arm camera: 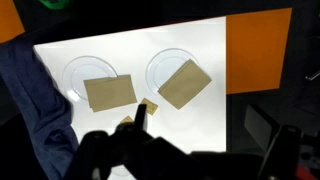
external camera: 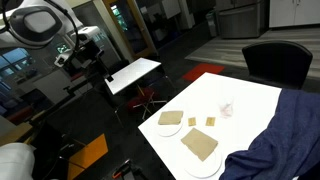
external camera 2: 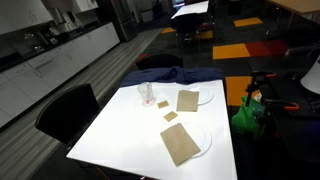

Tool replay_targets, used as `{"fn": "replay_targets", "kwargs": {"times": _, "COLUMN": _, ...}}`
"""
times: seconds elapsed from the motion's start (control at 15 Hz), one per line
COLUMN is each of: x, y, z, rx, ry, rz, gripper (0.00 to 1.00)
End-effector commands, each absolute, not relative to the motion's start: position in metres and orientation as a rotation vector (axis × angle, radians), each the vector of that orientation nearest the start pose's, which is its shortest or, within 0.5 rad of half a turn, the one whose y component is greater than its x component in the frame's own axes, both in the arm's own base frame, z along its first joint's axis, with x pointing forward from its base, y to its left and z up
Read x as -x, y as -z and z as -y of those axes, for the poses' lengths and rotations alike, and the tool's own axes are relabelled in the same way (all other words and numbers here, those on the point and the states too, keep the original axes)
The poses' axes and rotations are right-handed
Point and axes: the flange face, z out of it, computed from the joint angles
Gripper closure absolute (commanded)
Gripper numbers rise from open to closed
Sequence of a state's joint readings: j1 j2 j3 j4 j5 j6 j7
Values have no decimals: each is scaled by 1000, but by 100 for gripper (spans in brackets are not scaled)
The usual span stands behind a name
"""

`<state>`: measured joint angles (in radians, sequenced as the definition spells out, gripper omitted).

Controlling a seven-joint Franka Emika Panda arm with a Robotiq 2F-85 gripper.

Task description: Pick up the marker from the cup and put it on the table

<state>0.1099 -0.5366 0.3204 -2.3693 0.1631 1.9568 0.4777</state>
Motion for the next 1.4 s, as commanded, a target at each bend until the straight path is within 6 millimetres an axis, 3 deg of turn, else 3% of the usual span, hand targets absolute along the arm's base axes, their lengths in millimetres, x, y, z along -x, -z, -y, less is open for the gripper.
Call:
{"fn": "replay_targets", "kwargs": {"times": 0.0, "x": -361, "y": -520, "z": -192, "rx": 3094, "ry": 152, "rz": -210, "gripper": 0}}
{"fn": "replay_targets", "kwargs": {"times": 0.4, "x": -361, "y": -520, "z": -192, "rx": 3094, "ry": 152, "rz": -210, "gripper": 0}}
{"fn": "replay_targets", "kwargs": {"times": 0.6, "x": -371, "y": -523, "z": -194, "rx": 3073, "ry": 229, "rz": -243, "gripper": 0}}
{"fn": "replay_targets", "kwargs": {"times": 1.0, "x": -419, "y": -558, "z": -187, "rx": 2903, "ry": 551, "rz": -480, "gripper": 0}}
{"fn": "replay_targets", "kwargs": {"times": 1.33, "x": -474, "y": -576, "z": -168, "rx": 2804, "ry": 766, "rz": -798, "gripper": 0}}
